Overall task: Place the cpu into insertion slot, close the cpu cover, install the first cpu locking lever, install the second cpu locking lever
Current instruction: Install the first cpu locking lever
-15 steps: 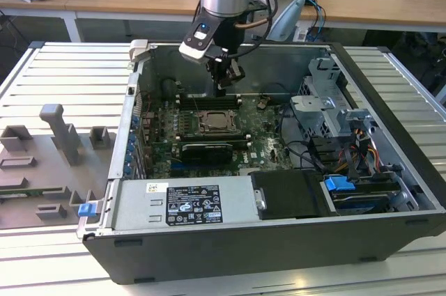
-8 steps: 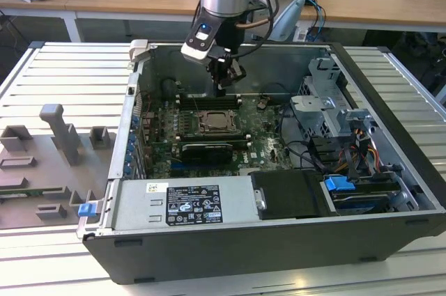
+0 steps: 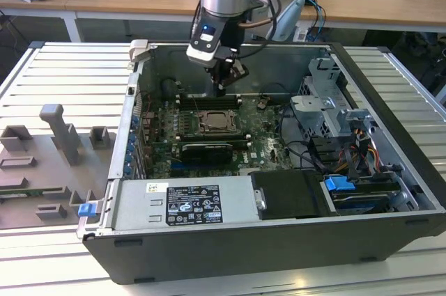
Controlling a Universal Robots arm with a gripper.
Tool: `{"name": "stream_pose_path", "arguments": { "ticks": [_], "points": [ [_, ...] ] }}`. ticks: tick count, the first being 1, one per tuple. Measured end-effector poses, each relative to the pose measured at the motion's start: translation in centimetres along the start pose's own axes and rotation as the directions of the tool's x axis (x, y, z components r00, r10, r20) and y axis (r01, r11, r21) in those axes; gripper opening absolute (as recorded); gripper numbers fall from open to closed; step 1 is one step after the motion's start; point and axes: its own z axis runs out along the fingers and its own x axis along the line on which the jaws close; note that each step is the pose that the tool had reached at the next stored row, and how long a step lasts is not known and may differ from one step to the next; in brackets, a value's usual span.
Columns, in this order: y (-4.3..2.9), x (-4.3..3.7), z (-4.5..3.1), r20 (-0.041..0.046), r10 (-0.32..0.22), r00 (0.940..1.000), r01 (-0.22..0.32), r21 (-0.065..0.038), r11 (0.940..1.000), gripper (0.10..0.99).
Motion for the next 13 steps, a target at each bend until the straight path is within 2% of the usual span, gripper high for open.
{"name": "stream_pose_path", "arguments": {
  "ticks": [3,5,7,10,11,13],
  "points": [
    [0.00,0.00,0.00,-0.0010,-0.083,0.9965,0.083,0.000,0.9965,0.106],
    [0.00,0.00,0.00,-0.0019,-0.152,0.9884,0.152,0.000,0.9884,0.106],
    [0.00,0.00,0.00,-0.0024,-0.187,0.9824,0.187,-0.001,0.9824,0.106],
    [0.00,0.00,0.00,-0.0033,-0.264,0.9645,0.264,-0.001,0.9645,0.106],
    [0.00,0.00,0.00,-0.0035,-0.279,0.9603,0.279,-0.001,0.9603,0.106],
    [0.00,0.00,0.01,-0.0041,-0.325,0.9457,0.325,-0.001,0.9457,0.106]
  ]
}}
